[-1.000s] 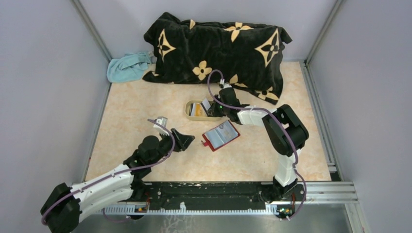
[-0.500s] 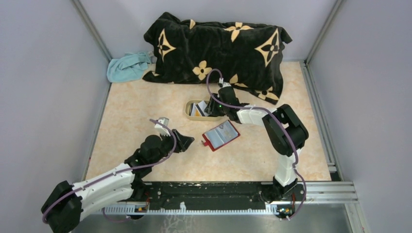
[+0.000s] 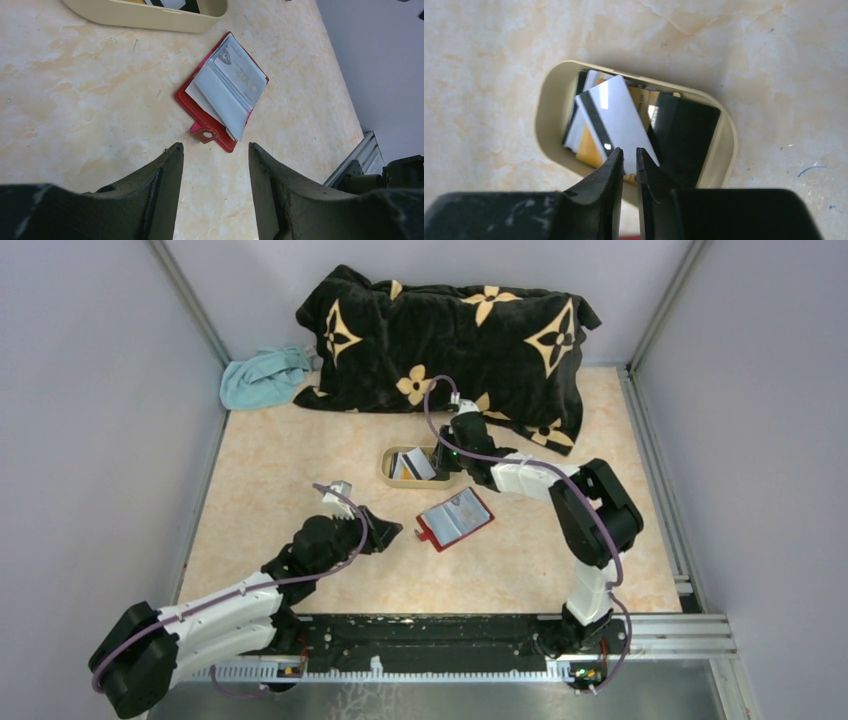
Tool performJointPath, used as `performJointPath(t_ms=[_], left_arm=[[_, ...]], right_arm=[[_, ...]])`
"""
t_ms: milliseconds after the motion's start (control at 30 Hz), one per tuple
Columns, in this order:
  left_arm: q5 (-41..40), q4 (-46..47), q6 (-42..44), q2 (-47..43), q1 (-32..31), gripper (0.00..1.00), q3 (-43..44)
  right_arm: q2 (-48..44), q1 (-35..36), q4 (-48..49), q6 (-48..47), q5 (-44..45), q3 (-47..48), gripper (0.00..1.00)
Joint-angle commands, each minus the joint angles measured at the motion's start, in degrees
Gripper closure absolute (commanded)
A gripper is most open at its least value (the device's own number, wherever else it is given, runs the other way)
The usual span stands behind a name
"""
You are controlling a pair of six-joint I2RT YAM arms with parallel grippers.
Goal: Take the credit cards out of the card holder
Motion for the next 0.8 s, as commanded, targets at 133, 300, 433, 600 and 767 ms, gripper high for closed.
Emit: performJointPath(t_ms=[133,300,433,600,767], left_arm=[[-0.7,-3.1,0.5,-5.7,0.7,0.43,-1.1],[-0.5,-3.7,0.3,-6.3,1.0,0.43,-1.4],[0.0,-3.1,0.3,-5.2,1.3,0.43,-1.3],[0.8,-0.8,0.1,-3.2,1.3,0.43,-1.5],[2.9,2.8,1.0,1.1,1.3,0.42,-0.6]], right_arm=[[7.7,0.5,0.0,-4.1,3.9,5.5,0.93],[9.0,1.1,-0.2,-5.1,4.9,5.5,0.94],[8.1,1.5,0.4,-4.5,3.6,4.1,0.95],[2.5,2.5,0.2,-4.8,4.9,1.8,0.96],[-8.4,2.5,1.6,-6.5,7.5,-2.7,0.91]])
